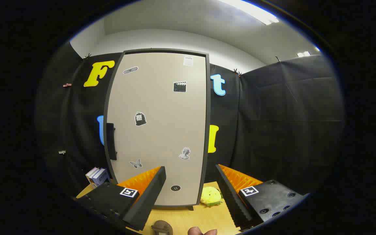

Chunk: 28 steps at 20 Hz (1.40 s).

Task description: Open the shoe cabinet door, grab the shoes and put them into the shoe cabinet, then close the shoe cabinet door.

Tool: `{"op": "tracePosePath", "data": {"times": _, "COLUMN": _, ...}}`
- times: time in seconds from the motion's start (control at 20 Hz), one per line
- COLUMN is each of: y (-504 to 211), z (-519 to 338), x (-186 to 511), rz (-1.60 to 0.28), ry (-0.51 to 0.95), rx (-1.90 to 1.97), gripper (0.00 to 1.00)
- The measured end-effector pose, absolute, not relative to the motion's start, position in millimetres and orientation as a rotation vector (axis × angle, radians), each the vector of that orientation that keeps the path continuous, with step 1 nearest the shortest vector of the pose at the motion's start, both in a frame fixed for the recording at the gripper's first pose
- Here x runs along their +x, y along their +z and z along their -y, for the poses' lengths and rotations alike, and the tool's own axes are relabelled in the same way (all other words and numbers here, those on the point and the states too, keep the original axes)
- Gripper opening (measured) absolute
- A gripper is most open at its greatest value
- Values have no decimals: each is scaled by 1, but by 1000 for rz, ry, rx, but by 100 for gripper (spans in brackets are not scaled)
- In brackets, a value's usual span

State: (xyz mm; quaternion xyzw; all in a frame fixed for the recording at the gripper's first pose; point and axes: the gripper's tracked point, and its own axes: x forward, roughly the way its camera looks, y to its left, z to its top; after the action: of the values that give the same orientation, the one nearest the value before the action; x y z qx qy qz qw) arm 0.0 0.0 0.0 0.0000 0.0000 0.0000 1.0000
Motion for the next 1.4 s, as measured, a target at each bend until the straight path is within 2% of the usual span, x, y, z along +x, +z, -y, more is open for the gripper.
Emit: {"op": "tracePosePath", "data": {"times": 1.4, "y": -6, "z": -111, "x": 8, "rz": -3, "ry": 188, "rx": -4, "gripper": 98}}
